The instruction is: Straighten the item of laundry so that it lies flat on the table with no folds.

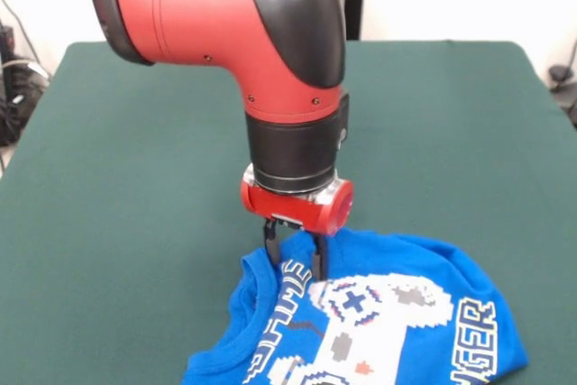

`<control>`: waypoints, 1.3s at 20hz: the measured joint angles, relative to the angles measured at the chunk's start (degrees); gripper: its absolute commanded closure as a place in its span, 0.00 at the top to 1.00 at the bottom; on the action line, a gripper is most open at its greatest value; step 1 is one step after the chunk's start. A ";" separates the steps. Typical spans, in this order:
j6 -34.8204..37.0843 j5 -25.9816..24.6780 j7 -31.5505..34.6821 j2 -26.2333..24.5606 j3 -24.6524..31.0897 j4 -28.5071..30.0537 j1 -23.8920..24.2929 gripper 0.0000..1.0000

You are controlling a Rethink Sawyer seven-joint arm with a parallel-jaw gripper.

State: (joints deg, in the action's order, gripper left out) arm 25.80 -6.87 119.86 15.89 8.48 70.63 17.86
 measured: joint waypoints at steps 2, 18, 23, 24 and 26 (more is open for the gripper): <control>0.00 -0.01 0.00 -0.03 0.06 -0.02 0.05 1.00; -1.16 -0.11 0.00 -0.25 0.07 -0.03 0.17 0.00; -1.17 -0.21 0.00 -0.22 0.02 -0.02 0.07 0.00; -1.17 -0.23 0.00 -0.19 -0.02 -0.02 0.04 0.00; -1.20 -0.23 0.00 -0.11 -0.25 0.00 -0.15 0.00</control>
State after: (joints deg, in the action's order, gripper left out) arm 24.60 -7.09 119.86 15.78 8.23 70.63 17.71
